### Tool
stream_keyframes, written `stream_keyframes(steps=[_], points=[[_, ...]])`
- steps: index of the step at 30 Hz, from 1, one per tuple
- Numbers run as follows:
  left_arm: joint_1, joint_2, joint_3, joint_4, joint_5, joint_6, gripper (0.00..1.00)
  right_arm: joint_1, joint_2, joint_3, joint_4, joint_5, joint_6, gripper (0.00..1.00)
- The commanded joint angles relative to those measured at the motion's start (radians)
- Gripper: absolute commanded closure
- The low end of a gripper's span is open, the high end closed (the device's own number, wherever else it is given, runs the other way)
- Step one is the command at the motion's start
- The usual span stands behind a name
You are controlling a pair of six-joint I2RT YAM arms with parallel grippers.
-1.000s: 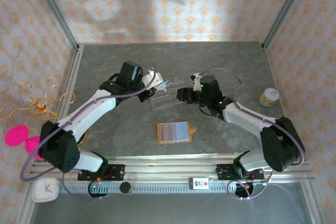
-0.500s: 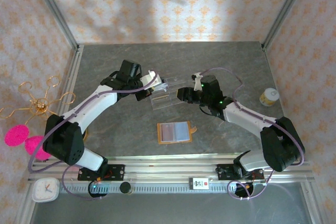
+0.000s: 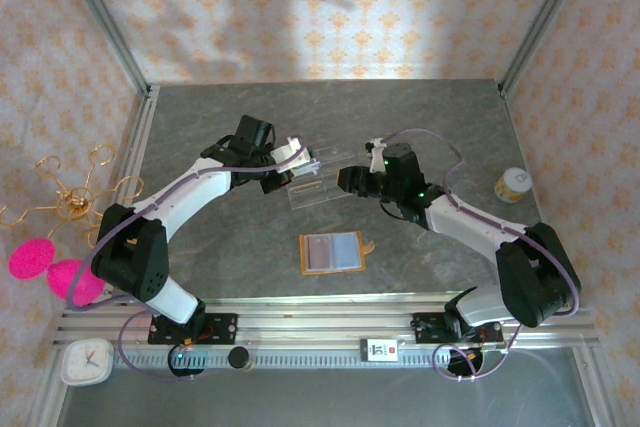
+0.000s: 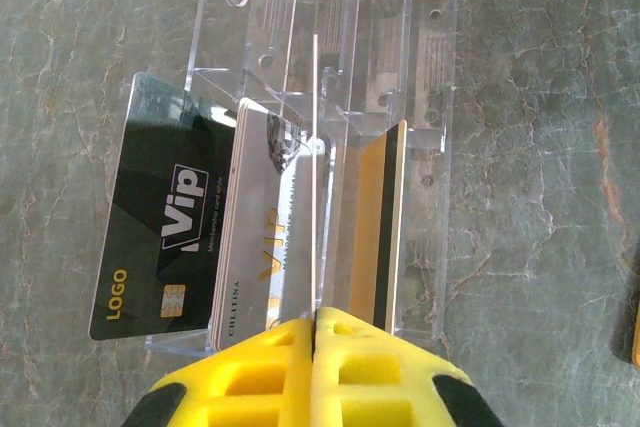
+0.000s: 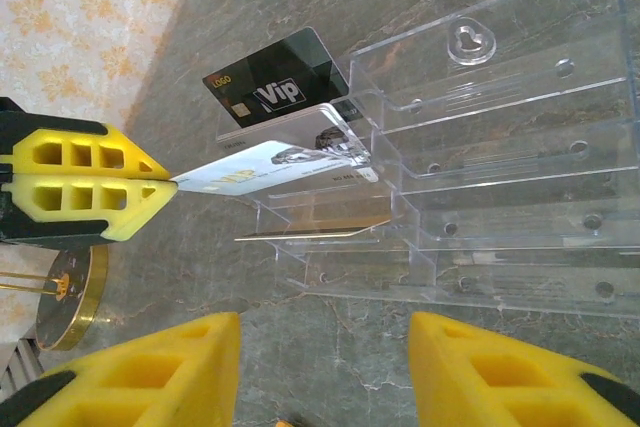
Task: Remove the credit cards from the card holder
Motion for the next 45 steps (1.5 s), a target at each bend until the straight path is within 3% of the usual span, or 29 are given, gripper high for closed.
stream_keyframes(steps=[1, 26, 31, 40, 45], points=[[0.017, -0.004, 0.013, 0.025, -0.011, 0.024, 1.0, -0.007, 0.008, 0.007, 0.019, -0.013, 0.0, 0.53], [0.029, 0.023, -0.005, 0.076, -0.053, -0.034, 1.0, -0.007, 0.004, 0.002, 0.024, -0.032, 0.001, 0.53], [0.029, 0.008, -0.006, 0.111, -0.086, -0.081, 0.79, -0.007, 0.011, 0.003, 0.031, -0.042, 0.005, 0.52], [0.029, -0.076, 0.011, 0.206, -0.174, -0.22, 0.76, 0.022, 0.026, 0.02, 0.01, -0.015, -0.003, 0.52], [0.026, -0.189, -0.007, 0.351, -0.142, -0.494, 0.67, 0.077, 0.054, 0.032, -0.016, 0.025, -0.006, 0.53]])
